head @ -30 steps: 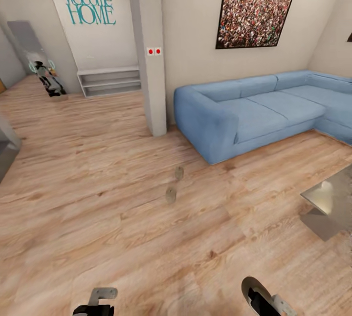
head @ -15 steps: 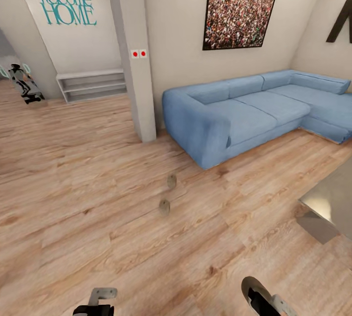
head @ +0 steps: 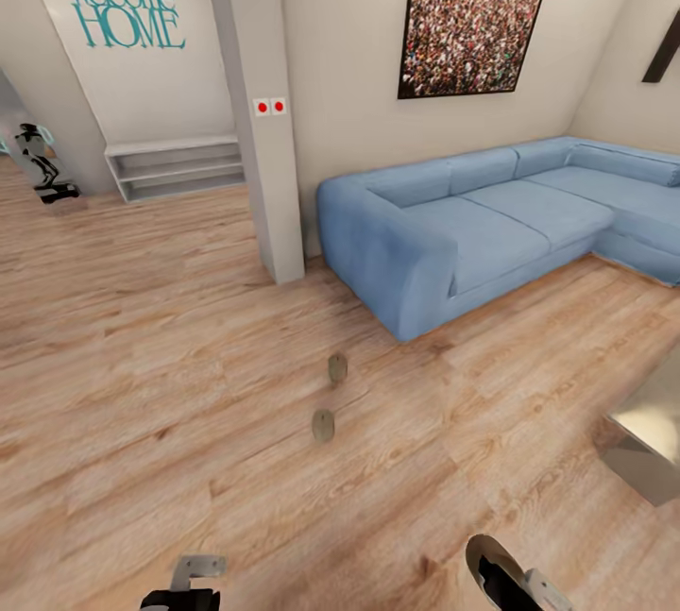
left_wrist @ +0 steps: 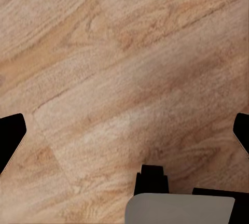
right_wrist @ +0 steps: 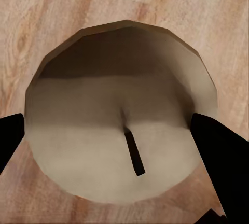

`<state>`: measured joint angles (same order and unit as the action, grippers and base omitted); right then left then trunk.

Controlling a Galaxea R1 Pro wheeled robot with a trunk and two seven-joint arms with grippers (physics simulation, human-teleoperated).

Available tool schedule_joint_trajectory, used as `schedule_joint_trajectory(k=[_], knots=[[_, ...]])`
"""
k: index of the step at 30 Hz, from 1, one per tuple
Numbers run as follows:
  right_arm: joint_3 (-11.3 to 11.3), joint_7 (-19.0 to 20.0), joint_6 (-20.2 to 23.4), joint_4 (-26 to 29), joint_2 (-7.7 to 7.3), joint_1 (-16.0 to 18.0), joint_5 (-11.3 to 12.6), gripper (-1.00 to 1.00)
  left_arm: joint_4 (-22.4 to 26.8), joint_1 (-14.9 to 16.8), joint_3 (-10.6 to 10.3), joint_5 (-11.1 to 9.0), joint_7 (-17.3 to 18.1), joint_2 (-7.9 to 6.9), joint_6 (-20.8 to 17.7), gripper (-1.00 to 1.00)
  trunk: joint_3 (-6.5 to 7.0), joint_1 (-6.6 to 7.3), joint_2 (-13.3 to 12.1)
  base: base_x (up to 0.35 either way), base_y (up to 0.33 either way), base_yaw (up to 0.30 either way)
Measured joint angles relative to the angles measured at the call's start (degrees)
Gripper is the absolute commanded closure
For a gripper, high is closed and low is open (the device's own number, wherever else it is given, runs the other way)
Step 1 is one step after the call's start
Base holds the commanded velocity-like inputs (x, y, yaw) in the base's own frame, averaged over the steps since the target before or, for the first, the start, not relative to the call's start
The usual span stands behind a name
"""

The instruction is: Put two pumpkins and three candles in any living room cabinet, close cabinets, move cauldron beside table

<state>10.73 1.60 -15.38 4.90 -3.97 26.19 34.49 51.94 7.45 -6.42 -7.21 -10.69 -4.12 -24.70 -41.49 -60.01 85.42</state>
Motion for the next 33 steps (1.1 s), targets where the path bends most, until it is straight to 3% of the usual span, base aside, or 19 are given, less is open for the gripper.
schedule_joint_trajectory(k=[3,5,7,9,10,13,16,18,22,26,29,33], knots=[[-1.9,0.3,0.0,0.0,-0.03,0.0,-0.3,1.0,0.0,0.0,0.0,0.0,0.0,-0.01,0.0,-1.0,0.0,0.0,0.0,0.325,0.001,0.0],[-7.1,0.7,0.3,0.1,-0.05,0.0,-2.2,1.0,0.0,0.0,0.0,0.0,0.0,0.05,0.0,-1.0,0.0,0.0,0.0,0.325,0.0,0.0],[-10.5,1.7,1.7,0.9,-0.05,0.2,-3.0,1.0,0.0,0.0,-0.1,0.0,0.1,0.05,0.0,-1.0,0.0,0.0,0.0,0.325,0.0,0.0],[-12.5,3.5,11.4,5.0,-0.11,0.7,-3.0,1.0,0.0,0.0,0.0,0.0,0.0,-0.03,0.0,-1.0,0.01,0.0,0.0,0.325,0.0,0.0],[-12.0,4.4,17.0,8.2,-0.4,0.8,-2.3,1.0,0.0,0.0,0.0,0.0,0.0,-0.06,0.0,-1.0,0.01,0.0,0.0,0.325,0.0,0.0],[-9.2,9.0,24.9,19.2,-0.82,0.7,1.3,1.0,0.0,0.0,0.1,0.0,0.0,-0.14,0.0,-1.0,0.01,0.0,0.0,0.325,0.0,0.0],[-8.5,12.7,35.9,23.3,-1.32,0.6,2.0,1.0,-0.1,0.0,0.1,0.0,0.0,-0.12,1.6,-1.0,0.0,0.0,0.0,0.325,0.0,0.0],[-8.0,15.2,40.7,25.0,-2.56,0.5,1.7,1.0,-0.5,0.0,0.1,0.1,0.0,-0.01,3.0,-1.0,0.0,0.0,0.0,0.325,0.0,0.0],[-7.9,23.0,43.6,26.0,-5.89,0.3,2.2,1.0,-0.9,0.0,0.1,0.2,0.2,0.13,3.9,-1.0,0.0,0.0,0.0,0.325,0.0,0.0],[-7.9,29.2,44.0,26.1,-6.68,0.2,1.9,1.0,1.1,0.0,0.1,0.2,0.2,0.16,2.6,-1.0,0.0,0.0,0.0,0.325,0.0,0.0],[-7.9,30.8,43.9,26.1,-6.9,0.0,1.8,1.0,7.1,0.0,0.3,0.0,0.2,0.13,-6.4,-1.0,0.0,0.0,0.0,0.325,0.0,0.0],[-7.9,31.2,43.8,25.8,-7.29,0.0,1.8,1.0,9.4,0.0,0.6,-0.1,0.2,0.17,-9.9,-1.0,0.0,0.0,0.0,0.325,0.0,0.0]])
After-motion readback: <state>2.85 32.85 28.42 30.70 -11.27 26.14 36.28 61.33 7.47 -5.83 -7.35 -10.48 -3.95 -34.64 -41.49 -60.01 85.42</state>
